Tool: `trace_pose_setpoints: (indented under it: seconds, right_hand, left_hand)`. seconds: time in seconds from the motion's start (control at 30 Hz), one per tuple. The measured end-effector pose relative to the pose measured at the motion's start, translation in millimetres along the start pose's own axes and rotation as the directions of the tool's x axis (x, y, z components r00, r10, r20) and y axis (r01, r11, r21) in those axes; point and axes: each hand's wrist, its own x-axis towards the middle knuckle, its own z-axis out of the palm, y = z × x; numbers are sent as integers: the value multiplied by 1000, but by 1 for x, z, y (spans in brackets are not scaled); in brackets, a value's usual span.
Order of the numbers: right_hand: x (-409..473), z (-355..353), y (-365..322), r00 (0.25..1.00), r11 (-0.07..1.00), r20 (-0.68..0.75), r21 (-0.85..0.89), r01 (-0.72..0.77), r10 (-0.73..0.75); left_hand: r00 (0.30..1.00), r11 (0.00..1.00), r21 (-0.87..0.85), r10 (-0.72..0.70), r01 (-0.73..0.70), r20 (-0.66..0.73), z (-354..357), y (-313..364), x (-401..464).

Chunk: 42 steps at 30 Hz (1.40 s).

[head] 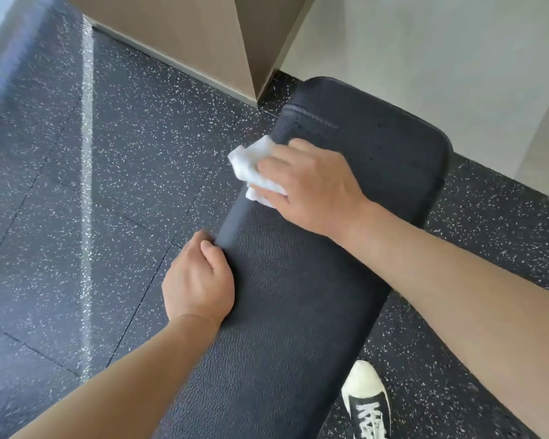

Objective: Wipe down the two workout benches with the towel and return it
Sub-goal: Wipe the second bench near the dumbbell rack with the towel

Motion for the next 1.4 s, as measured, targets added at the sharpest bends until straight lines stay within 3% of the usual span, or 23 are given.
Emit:
trace_pose_setpoints:
  seconds: [0.13, 0.23, 0.47, 0.63, 0.73, 0.87, 0.93, 1.0, 1.03, 1.13, 1.2, 1.27, 1.4]
  right_hand:
    - [-83, -50, 72, 990, 982, -41, -128, -141, 137]
    - [-108, -63, 89, 978, 962, -57, -180, -207, 200]
    - [22, -4, 42, 947, 939, -106, -134, -316, 304]
    - [92, 36, 8, 946, 922, 58, -249, -296, 319]
    - [54, 29, -16, 967, 963, 93, -158, -220, 237]
    - [-44, 1, -41, 990, 994, 125, 91, 59, -70]
    - [-65, -11, -17, 990, 991, 60, 34, 129, -131]
    - [-54, -17, 17, 998, 993, -45, -107, 41, -46]
    - [-42, -19, 33, 994, 989, -96, -131, -72, 60]
    - [3, -17, 52, 920, 915, -157, -133, -380, 359]
    - [19, -6, 33, 890, 888, -170, -120, -445, 423]
    - [19, 6, -5, 932, 929, -117, -103, -356, 344]
    - [-43, 16, -74, 996, 999, 88, -50, -4, 8]
  left_hand:
    - [1000, 1000, -5, 4, -4, 6, 1, -2, 0]
    - [1000, 1000, -12, 9, -9, 9, 1, -2, 0]
    - [999, 1000, -20, 17, -17, 34, -1, 1, 0]
    - [999, 999, -19, 29, -28, 29, -1, 1, 1]
    - [999, 999, -23, 30, -30, 23, 0, 1, 0]
    - [1000, 1000, -15, 27, -27, 15, 1, -1, 0]
    - [999, 999, -16, 29, -29, 14, 2, -2, 0]
    - [1000, 1000, -14, 25, -24, 14, 2, -2, 1]
    - [1000, 1000, -7, 23, -23, 15, 2, -2, 1]
    - [1000, 1000, -19, 19, -19, 12, 1, -2, 0]
    - [1000, 1000, -24, 21, -21, 11, 1, -2, 0]
    - [1000, 1000, -19, 21, -21, 10, 1, -2, 0]
    - [1000, 999, -30, 31, -31, -3, 3, -5, 0]
